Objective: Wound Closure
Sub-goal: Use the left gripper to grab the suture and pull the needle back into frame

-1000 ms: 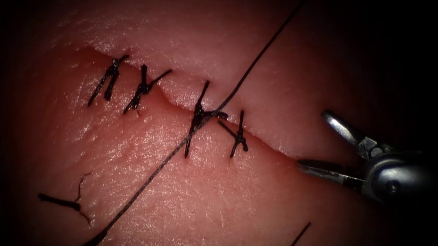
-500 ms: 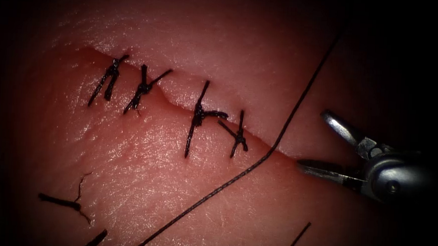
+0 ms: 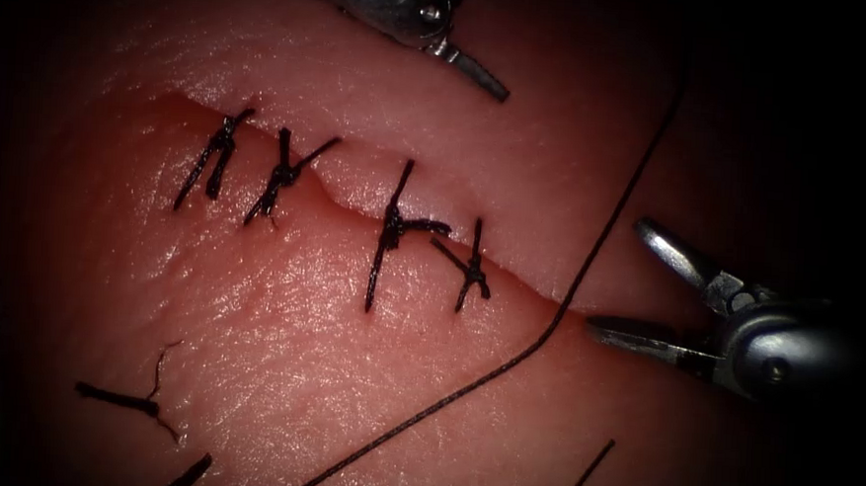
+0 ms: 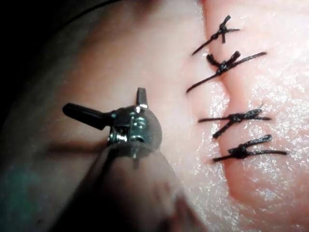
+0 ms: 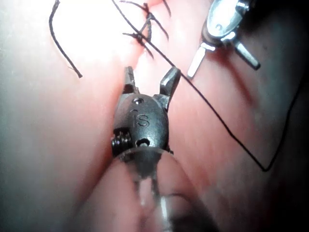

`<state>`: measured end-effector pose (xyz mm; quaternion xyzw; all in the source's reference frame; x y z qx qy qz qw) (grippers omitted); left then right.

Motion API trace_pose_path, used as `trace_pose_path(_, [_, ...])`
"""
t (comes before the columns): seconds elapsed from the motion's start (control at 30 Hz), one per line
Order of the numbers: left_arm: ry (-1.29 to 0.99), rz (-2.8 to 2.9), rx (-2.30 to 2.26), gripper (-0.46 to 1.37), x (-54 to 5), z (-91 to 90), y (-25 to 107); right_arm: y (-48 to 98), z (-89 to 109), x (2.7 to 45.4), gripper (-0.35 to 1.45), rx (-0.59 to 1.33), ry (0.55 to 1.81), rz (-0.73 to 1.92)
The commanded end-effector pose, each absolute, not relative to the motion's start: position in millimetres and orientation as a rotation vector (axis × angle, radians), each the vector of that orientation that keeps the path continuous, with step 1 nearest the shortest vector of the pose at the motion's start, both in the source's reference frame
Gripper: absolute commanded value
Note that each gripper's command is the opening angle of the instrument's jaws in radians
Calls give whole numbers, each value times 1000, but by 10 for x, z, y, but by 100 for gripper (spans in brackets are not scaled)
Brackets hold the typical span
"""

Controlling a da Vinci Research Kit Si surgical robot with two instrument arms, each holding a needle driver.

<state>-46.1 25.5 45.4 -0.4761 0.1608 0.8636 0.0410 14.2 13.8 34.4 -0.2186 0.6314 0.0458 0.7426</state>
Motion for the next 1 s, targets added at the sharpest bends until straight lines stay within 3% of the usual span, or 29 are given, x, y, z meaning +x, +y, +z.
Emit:
trace_pose_path(0.03, [497,2642,-1460,116,-457,450,248,138,344,142,123,-476,1383,97])
trace_pose_path(0.73, [223,2383,-1431,105,-450,337,176,135,350,142,124,-467,1387,107])
trace_pose_path(1.0, [-6,2269,-1389,93,-442,290,132,135,350,142,124,-463,1388,111])
